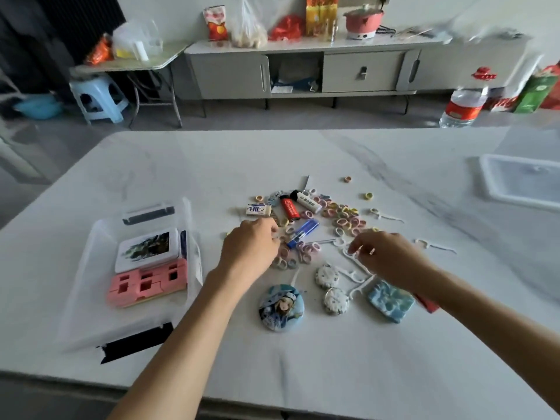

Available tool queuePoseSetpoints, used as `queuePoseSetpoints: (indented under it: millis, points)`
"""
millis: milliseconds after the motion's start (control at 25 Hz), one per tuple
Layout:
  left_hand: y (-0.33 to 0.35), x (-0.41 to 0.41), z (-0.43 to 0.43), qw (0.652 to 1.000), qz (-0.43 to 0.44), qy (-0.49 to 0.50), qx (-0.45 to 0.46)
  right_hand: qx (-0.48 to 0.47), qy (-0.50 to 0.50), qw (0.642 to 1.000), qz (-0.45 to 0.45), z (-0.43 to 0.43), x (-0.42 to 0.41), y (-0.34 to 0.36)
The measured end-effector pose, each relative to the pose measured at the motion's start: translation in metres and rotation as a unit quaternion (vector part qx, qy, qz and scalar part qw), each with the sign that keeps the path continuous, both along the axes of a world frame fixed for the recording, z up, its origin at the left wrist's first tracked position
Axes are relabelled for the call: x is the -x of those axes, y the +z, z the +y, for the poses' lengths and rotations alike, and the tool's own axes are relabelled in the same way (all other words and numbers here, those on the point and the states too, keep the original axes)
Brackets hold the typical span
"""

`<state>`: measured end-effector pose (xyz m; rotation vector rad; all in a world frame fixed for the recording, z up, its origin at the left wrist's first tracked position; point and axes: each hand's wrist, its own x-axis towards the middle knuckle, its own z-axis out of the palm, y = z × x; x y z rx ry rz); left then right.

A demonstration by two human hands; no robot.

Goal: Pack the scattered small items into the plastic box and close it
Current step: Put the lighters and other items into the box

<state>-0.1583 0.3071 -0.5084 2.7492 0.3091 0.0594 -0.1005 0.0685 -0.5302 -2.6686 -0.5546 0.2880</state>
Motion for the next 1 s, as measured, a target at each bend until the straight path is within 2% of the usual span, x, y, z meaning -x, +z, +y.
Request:
queuePoseSetpoints:
  millis: [80, 200, 360, 480, 560, 680, 760, 880, 1000]
  points:
    - [-0.01, -0.016, 0.009, 0.999, -0.024, 0.021, -0.041, -0.024, 0.094, 0.992, -0.076, 0.016, -0.018, -0.013]
    - [-0.016, -0.044, 0.028, 0.997, -0.029, 0.029, -0.067, -0.024, 0.215, 0.961, -0.173, 0.059, -0.041, -0.025]
    - [-0.021, -0.08, 0.044, 0.996, 0.024, -0.001, -0.088, 0.025, 0.239, 0.952, -0.189, 0.092, -0.057, -0.034]
    - [-0.029, -0.092, 0.048, 0.992, 0.042, -0.019, -0.12, 0.021, 0.241, 0.953, -0.184, 0.089, -0.059, -0.038]
    - [-0.033, -0.098, 0.05, 0.987, 0.041, -0.029, -0.152, 0.004, 0.209, 0.962, -0.175, 0.084, -0.066, -0.034]
    - [-0.034, -0.102, 0.053, 0.98, 0.056, -0.025, -0.189, 0.018, 0.063, 0.984, -0.163, 0.09, -0.092, -0.021]
    - [-0.031, -0.103, 0.051, 0.981, 0.07, -0.027, -0.18, 0.036, 0.012, 0.991, -0.126, 0.101, -0.107, -0.018]
    - [-0.026, -0.109, 0.034, 0.995, 0.048, -0.011, -0.084, 0.091, 0.003, 0.992, -0.092, 0.115, -0.117, -0.025]
    - [-0.026, -0.123, 0.008, 0.997, 0.055, 0.053, 0.007, 0.062, -0.051, 0.996, -0.041, 0.111, -0.121, -0.026]
